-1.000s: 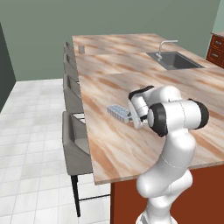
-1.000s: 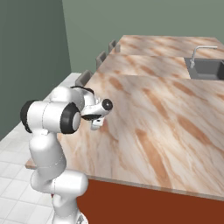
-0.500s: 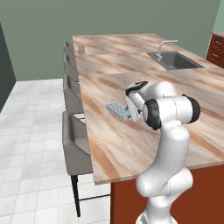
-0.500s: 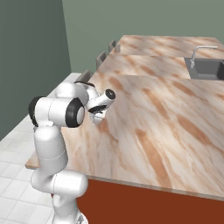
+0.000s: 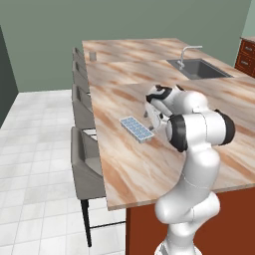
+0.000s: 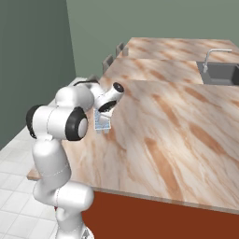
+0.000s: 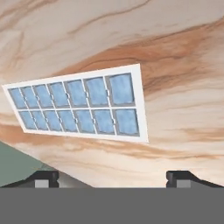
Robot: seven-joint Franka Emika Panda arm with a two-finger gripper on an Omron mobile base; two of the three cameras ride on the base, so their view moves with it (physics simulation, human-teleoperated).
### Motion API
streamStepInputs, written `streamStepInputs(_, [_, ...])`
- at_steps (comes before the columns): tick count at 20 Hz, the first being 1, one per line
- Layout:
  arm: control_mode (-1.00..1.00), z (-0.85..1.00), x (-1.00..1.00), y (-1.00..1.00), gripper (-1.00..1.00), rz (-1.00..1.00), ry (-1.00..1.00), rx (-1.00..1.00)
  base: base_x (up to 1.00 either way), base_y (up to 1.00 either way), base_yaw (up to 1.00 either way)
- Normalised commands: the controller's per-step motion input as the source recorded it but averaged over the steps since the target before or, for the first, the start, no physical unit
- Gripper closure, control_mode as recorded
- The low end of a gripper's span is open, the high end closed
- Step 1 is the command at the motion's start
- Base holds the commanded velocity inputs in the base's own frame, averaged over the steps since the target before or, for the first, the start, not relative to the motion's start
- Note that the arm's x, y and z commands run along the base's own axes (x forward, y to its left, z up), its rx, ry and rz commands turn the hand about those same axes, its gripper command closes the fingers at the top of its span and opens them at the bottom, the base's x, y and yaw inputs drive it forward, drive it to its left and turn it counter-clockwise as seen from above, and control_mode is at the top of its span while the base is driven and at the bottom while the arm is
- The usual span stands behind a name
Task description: Open the freezer door, pick up the ice cube tray from the freezer, and place it on the dining counter.
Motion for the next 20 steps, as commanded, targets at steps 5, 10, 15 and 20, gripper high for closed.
streamStepInputs(5, [-1.00, 0.64, -0.81, -0.37, -1.00, 0.00, 0.20, 0.00, 0.00, 0.00, 0.00])
streamStepInputs(10, [-1.00, 0.34, -1.00, -0.45, -1.00, 0.00, 0.13, 0.00, 0.00, 0.00, 0.00])
streamStepInputs(15, [-1.00, 0.27, -1.00, -0.48, -1.00, 0.00, 0.11, 0.00, 0.00, 0.00, 0.00])
streamStepInputs(20, [-1.00, 0.12, -1.00, -0.20, -1.00, 0.00, 0.04, -0.03, 0.00, 0.00, 0.00])
